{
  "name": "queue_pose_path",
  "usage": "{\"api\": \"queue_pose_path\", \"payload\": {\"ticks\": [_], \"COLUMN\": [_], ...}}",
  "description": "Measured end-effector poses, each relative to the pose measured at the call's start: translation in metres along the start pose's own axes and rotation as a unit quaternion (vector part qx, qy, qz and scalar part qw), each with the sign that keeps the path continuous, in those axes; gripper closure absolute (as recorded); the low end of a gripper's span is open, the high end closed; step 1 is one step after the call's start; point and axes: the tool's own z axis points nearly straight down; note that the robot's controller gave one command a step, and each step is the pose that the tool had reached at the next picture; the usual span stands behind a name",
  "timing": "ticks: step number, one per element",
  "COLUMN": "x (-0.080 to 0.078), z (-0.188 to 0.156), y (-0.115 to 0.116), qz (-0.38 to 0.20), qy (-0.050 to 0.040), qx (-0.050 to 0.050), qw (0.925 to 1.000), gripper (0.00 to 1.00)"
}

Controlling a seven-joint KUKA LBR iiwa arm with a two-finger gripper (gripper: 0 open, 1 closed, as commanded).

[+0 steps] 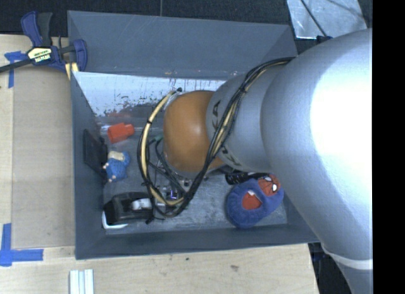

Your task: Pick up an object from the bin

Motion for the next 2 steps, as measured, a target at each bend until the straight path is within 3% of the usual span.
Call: {"api": "queue_pose_path", "payload": {"ticks": [1,2], "x": [0.003,0.023], "z": [-0.002,-0.163], "y": [0.000,0.053], "qz": [0.001,0.017], "qy": [0.0085,-0.0025], "qx": [0.002,-0.014], "qw": [1.0000,0.9998], "gripper": [1.00,1.00]}}
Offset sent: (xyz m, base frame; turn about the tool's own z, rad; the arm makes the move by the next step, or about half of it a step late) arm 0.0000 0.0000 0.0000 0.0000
